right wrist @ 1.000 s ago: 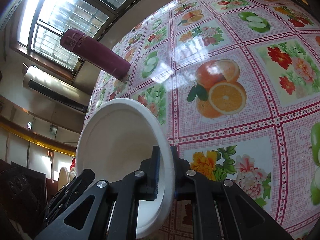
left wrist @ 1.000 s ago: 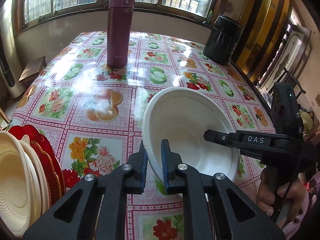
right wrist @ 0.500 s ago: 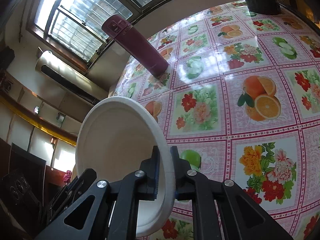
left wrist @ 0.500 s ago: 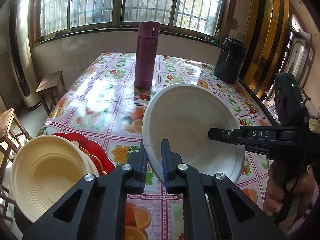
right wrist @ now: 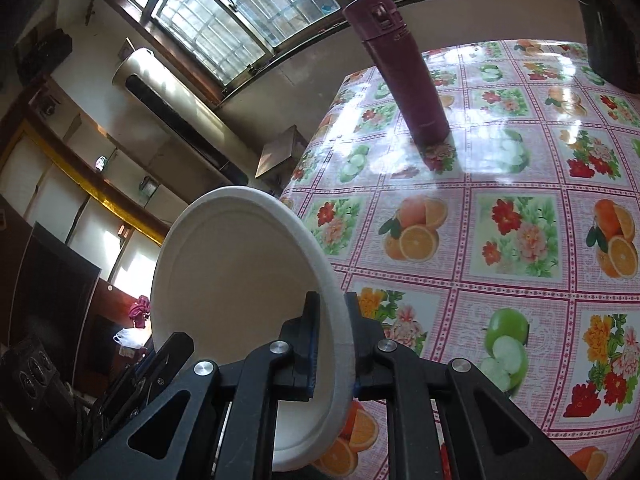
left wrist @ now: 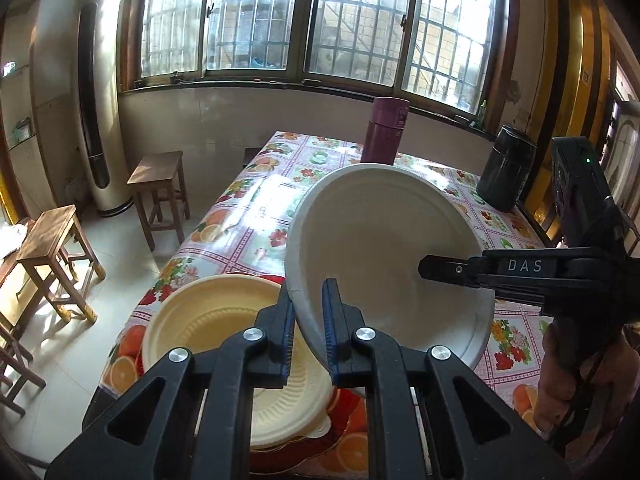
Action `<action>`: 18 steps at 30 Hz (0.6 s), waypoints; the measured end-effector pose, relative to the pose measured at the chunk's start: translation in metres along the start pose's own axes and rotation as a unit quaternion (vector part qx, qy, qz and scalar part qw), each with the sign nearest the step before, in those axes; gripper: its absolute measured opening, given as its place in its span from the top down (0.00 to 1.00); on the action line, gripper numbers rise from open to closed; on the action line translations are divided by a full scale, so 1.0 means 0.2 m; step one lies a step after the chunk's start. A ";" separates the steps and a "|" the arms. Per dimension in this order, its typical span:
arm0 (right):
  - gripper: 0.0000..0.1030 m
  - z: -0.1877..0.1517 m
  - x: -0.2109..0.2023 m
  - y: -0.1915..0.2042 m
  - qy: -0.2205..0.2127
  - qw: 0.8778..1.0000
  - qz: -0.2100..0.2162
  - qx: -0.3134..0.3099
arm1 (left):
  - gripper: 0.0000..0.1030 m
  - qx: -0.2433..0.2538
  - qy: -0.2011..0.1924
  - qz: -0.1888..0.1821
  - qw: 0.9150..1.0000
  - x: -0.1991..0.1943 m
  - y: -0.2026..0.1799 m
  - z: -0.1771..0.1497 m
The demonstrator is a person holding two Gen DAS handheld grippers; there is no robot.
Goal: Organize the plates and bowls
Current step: 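Carry the white bowl with both grippers toward the red plate stack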
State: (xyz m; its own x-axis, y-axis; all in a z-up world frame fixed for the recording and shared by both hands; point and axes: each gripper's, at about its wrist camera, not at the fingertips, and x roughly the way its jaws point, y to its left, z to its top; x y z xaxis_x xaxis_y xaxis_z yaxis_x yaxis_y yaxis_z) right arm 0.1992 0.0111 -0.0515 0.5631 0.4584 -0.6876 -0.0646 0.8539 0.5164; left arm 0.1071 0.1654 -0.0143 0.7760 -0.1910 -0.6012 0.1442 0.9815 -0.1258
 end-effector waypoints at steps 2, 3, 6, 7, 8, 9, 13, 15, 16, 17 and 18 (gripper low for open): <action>0.86 0.00 0.04 0.07 0.007 1.000 0.001 -0.012 | 0.89 -0.011 -0.001 0.009 1.000 0.00 0.05 0.00; 0.86 0.00 0.06 0.10 0.011 1.000 0.002 -0.019 | 0.89 -0.016 -0.001 0.014 1.000 0.00 0.08 -0.01; 0.86 -0.02 0.13 0.18 0.021 0.999 0.001 -0.038 | 0.89 -0.030 0.000 0.024 0.999 0.00 0.15 -0.02; 0.86 -0.02 0.15 0.20 0.026 0.999 0.001 -0.042 | 0.89 -0.035 0.003 0.027 0.999 0.00 0.17 -0.02; 0.86 -0.03 0.17 0.22 0.031 0.998 0.000 -0.046 | 0.89 -0.039 0.006 0.028 0.999 0.01 0.19 -0.03; 0.86 -0.04 0.19 0.23 0.036 0.998 -0.001 -0.051 | 0.89 -0.043 0.009 0.030 0.999 0.01 0.22 -0.04; 0.86 -0.09 0.27 0.28 0.050 0.996 -0.011 -0.067 | 0.89 -0.054 0.023 0.034 0.998 0.03 0.26 -0.07; 0.86 -0.11 0.30 0.28 0.059 0.996 -0.015 -0.071 | 0.89 -0.055 0.029 0.037 0.997 0.05 0.27 -0.09; 0.84 -0.12 0.31 0.28 0.063 0.995 -0.017 -0.071 | 0.89 -0.056 0.032 0.037 0.997 0.05 0.28 -0.10; 0.83 -0.14 0.32 0.28 0.068 0.995 -0.017 -0.071 | 0.89 -0.057 0.034 0.036 0.997 0.05 0.29 -0.11; 0.83 -0.14 0.33 0.28 0.071 0.995 -0.017 -0.073 | 0.89 -0.059 0.037 0.037 0.997 0.05 0.29 -0.12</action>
State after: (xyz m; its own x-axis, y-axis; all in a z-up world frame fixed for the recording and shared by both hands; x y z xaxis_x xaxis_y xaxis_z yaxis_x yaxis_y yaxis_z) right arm 0.2092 0.0972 -0.0827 0.4462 0.4493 -0.7740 -0.1715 0.8917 0.4188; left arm 0.1089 0.2203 -0.0462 0.7333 -0.1236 -0.6686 0.0129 0.9857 -0.1681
